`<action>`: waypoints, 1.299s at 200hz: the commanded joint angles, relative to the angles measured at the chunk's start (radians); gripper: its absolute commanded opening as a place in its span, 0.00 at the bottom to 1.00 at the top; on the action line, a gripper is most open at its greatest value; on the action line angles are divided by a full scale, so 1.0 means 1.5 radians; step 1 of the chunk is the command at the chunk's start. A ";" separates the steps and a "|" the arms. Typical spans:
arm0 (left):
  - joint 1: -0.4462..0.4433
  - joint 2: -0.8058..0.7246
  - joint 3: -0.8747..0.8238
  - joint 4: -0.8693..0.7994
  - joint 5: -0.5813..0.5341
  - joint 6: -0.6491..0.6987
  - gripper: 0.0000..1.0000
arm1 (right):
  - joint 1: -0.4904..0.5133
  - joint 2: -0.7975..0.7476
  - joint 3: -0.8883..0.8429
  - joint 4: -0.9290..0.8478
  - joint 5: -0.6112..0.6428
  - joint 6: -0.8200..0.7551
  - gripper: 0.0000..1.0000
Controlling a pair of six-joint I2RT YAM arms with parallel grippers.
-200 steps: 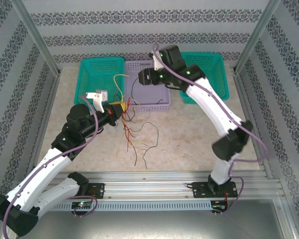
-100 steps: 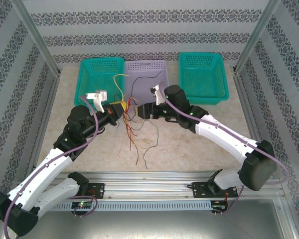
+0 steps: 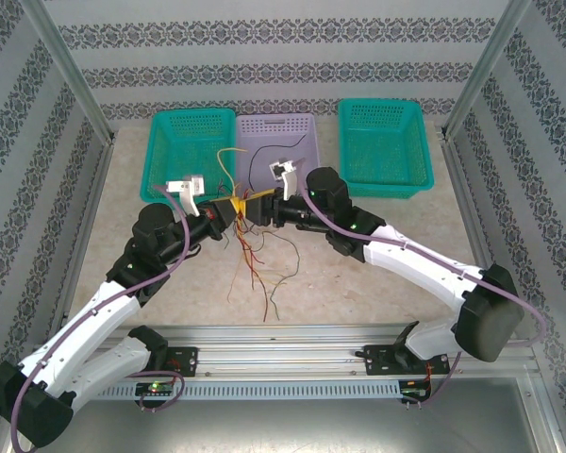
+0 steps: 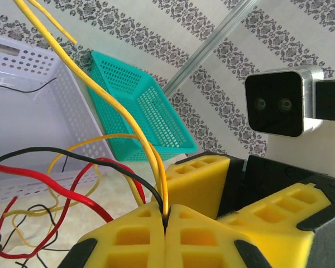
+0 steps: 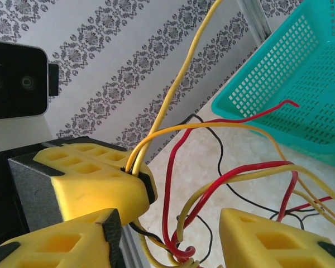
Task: Untangle the cables
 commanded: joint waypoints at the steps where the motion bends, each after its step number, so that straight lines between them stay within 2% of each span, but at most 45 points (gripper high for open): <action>1: 0.001 -0.008 0.001 0.060 0.008 -0.010 0.00 | 0.009 0.018 0.005 0.028 -0.004 0.006 0.49; 62: 0.001 -0.019 -0.004 0.073 0.003 -0.017 0.00 | 0.009 0.034 0.021 0.008 0.021 -0.001 0.43; 83: 0.001 -0.040 0.008 0.048 -0.013 0.001 0.00 | 0.009 0.010 -0.006 0.005 0.049 -0.004 0.45; 105: 0.001 -0.042 0.005 0.062 -0.010 -0.007 0.00 | 0.010 0.015 -0.011 0.021 0.024 0.009 0.45; 141: 0.001 -0.039 -0.003 0.094 -0.005 -0.029 0.00 | 0.011 0.020 -0.016 0.050 0.028 0.023 0.43; 170: 0.001 -0.040 -0.009 0.097 -0.006 -0.032 0.00 | 0.016 0.037 -0.007 0.093 -0.008 0.042 0.43; 260: 0.001 -0.031 -0.021 0.106 -0.013 -0.028 0.00 | 0.024 0.003 -0.038 0.108 0.005 0.034 0.44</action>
